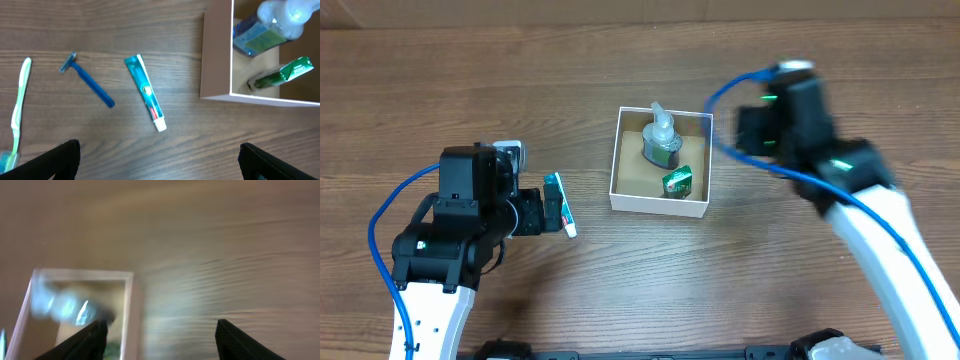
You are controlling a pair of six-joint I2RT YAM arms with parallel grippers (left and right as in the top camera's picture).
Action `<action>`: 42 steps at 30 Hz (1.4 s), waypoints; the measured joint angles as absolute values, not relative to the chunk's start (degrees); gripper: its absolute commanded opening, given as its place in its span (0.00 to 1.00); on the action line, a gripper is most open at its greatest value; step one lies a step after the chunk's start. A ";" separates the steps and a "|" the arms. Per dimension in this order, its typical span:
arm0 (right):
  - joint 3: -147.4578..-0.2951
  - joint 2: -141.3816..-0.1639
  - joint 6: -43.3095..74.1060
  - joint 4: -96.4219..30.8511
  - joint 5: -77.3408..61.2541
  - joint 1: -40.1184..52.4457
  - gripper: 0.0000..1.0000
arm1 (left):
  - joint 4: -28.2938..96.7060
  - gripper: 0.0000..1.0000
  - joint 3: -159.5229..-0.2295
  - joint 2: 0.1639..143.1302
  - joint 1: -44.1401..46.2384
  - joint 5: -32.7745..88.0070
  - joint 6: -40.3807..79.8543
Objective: Pack container
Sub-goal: 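Place the soap bar into the box beside the bottle, right gripper, then grasp the teal toothpaste tube with the left gripper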
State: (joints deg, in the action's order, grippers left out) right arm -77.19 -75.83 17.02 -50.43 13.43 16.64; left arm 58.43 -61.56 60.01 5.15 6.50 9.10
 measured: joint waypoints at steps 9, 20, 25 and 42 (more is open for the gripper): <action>-77.73 -67.07 21.85 -59.64 14.98 -2.46 0.79 | 52.90 0.04 -61.58 67.37 5.15 6.70 11.60; -77.71 -69.60 22.28 -60.03 11.33 -4.51 0.79 | 41.21 0.04 -61.60 93.47 12.95 10.13 15.16; -77.71 -69.73 22.26 -60.14 11.31 -4.51 0.79 | 36.21 0.04 -61.60 96.27 17.72 10.28 15.38; -77.71 -69.78 22.26 -60.14 11.11 -4.51 0.79 | 36.86 0.17 -61.65 96.23 20.56 18.39 18.35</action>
State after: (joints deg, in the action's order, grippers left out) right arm -77.71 -69.78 22.26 -60.14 11.11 -4.51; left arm 36.86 -61.65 96.23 20.56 18.39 18.35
